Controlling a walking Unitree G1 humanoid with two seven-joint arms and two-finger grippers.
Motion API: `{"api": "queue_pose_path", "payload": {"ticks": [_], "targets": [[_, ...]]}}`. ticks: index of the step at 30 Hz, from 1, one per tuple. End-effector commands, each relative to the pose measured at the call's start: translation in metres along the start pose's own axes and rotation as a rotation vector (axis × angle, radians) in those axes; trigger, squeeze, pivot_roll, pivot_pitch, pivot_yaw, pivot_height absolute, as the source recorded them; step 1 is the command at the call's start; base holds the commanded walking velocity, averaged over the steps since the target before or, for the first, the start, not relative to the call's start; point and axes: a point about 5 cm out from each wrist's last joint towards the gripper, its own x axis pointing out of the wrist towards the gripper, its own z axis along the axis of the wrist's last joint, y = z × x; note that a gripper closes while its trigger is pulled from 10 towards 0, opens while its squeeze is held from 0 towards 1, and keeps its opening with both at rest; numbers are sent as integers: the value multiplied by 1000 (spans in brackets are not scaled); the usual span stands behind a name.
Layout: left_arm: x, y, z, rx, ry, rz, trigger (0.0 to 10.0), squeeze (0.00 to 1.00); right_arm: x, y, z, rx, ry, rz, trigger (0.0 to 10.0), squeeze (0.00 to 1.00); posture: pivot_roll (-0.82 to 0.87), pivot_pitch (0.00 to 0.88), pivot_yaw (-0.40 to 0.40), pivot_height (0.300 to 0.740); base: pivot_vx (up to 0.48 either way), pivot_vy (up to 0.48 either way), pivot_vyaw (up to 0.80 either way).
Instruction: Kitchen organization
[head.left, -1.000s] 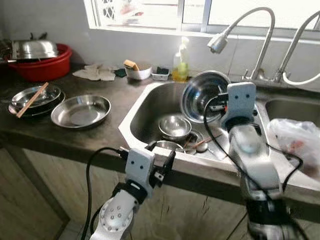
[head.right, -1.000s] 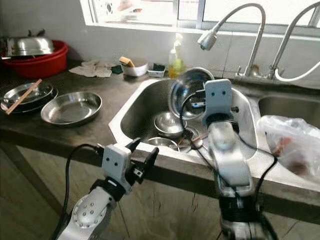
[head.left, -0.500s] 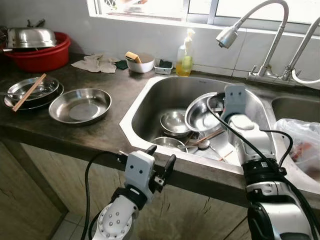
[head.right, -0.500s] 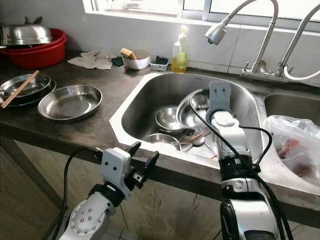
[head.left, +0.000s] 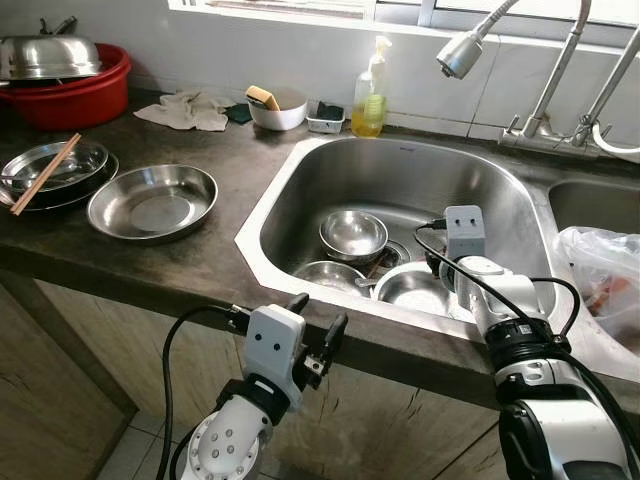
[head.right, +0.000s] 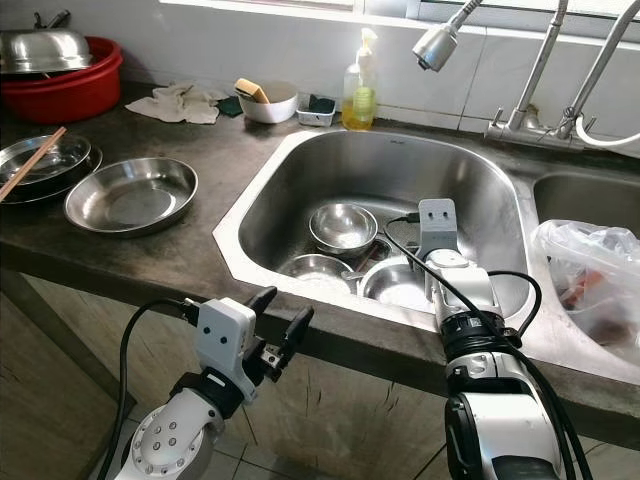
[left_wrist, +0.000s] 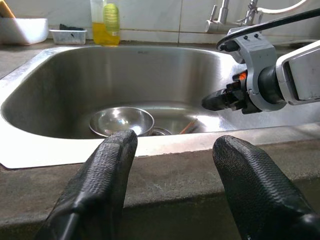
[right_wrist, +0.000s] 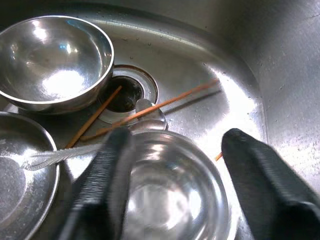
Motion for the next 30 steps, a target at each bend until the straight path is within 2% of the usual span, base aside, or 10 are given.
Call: {"api": "queue_pose_path", "payload": {"ticks": [1, 2, 6, 12, 13, 18, 19, 21, 27, 30], "targets": [[2, 0, 6, 5, -16, 3, 10000, 0, -3, -3, 11, 31, -46, -10, 10000, 1000, 52, 110, -73, 740, 0, 0, 0], [2, 1, 6, 8, -18, 5, 10000, 0, -5, -3, 16, 33, -88, -10, 10000, 0, 52, 105, -74, 740, 0, 0, 0], [3, 2, 6, 11, -19, 10, 10000, 0, -12, 0, 28, 34, -189, -6, 10000, 0, 52, 98, -74, 740, 0, 0, 0], [8, 4, 7, 16, -32, 18, 10000, 0, -52, 6, 52, 69, -509, 35, 10000, 0, 47, 69, -71, 740, 0, 0, 0], [8, 4, 7, 16, -32, 18, 10000, 0, -52, 6, 52, 69, -509, 35, 10000, 0, 47, 69, -71, 740, 0, 0, 0], [13, 7, 10, 24, -51, 16, 10000, 0, -90, 15, 40, 68, -641, 139, 10000, 0, 34, 39, -61, 740, 0, 0, 0], [13, 7, 10, 24, -51, 16, 10000, 0, -90, 15, 40, 68, -641, 139, 10000, 0, 34, 39, -61, 740, 0, 0, 0], [18, 12, 14, 34, -70, 31, 10000, 0, -115, 16, 33, 29, -730, 173, 10000, 0, 22, 20, -53, 740, 0, 0, 0], [22, 17, 17, 24, -82, 46, 10000, 0, -136, 16, 15, 18, -757, 195, 10000, 0, 22, 0, -52, 740, 0, 0, 0], [22, 19, 19, 16, -88, 60, 10000, 0, -143, 15, -6, 11, -707, 180, 10000, 0, 15, 0, -45, 740, 0, 0, 0]]}}
